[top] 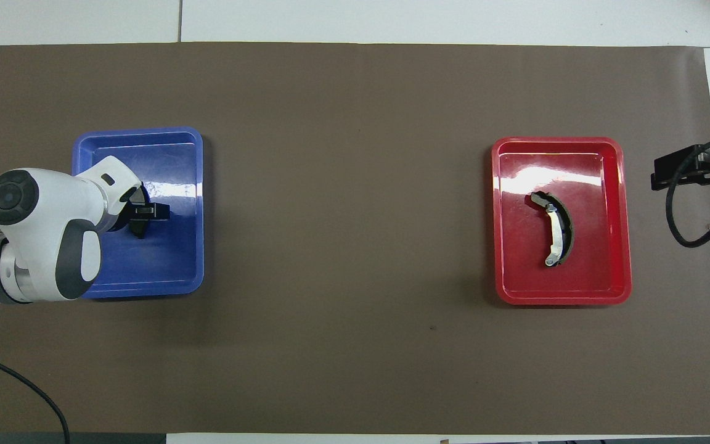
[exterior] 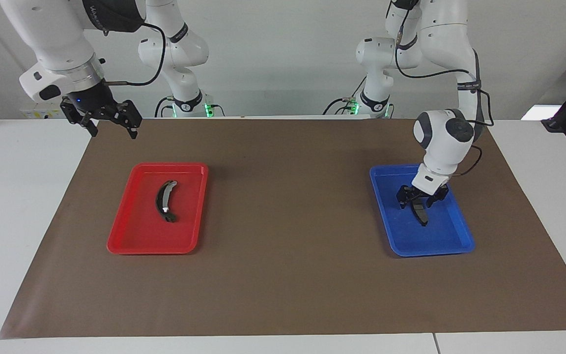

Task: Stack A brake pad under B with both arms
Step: 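Reach into the blue tray and grasp the small brake pad with the left gripper, then lift the small pad with the left gripper while the right gripper grasps the curved pad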

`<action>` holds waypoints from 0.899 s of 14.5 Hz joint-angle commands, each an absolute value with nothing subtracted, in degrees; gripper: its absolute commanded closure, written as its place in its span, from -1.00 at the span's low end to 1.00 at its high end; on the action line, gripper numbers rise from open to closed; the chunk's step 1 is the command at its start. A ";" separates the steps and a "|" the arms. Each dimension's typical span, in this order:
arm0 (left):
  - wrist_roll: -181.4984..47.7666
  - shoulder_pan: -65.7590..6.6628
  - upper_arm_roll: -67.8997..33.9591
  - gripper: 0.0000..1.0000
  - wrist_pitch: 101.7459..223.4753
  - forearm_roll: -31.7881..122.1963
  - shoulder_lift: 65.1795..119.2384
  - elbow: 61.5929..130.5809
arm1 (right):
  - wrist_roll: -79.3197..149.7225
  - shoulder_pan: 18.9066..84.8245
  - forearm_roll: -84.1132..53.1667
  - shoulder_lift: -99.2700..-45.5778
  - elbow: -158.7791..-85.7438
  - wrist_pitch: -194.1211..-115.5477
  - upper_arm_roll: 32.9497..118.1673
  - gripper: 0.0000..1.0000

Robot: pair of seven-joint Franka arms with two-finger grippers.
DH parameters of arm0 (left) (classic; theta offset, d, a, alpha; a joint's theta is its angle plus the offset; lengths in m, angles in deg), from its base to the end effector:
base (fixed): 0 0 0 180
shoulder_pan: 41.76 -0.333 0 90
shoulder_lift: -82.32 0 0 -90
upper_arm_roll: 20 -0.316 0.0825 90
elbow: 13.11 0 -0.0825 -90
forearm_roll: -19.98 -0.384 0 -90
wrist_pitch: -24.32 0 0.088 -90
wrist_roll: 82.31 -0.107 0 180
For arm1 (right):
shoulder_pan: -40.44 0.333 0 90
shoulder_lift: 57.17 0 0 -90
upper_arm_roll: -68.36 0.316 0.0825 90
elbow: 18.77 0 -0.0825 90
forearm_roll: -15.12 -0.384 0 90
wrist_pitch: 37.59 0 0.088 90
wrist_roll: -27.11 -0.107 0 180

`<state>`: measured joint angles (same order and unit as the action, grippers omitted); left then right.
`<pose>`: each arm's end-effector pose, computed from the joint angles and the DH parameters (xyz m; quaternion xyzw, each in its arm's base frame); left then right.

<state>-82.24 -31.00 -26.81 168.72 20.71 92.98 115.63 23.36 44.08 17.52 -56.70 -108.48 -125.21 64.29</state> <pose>0.5478 -0.0379 0.2922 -0.9985 0.0303 -0.0445 0.0054 0.5477 -0.0089 0.6279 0.9990 -0.0370 -0.0135 0.0210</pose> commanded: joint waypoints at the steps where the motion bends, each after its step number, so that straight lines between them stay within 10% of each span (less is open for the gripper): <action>1: -81.96 -31.39 -26.94 0.03 169.86 19.63 92.78 116.35 | 24.39 43.95 16.61 -56.29 -108.86 -125.48 64.49 -1.00; 2: -81.96 -31.48 -26.94 0.58 168.99 19.63 92.61 116.00 | 24.30 44.04 16.61 -56.29 -108.86 -125.57 64.49 -1.00; 4: -81.96 -31.48 -27.03 0.95 166.19 19.63 91.47 115.04 | 24.65 43.96 16.61 -56.12 -109.30 -125.56 64.49 -1.00; 13: -70.56 -15.95 -26.85 0.99 153.42 19.71 92.34 102.47 | 24.74 43.34 15.82 -50.87 -122.51 -136.14 64.49 -1.00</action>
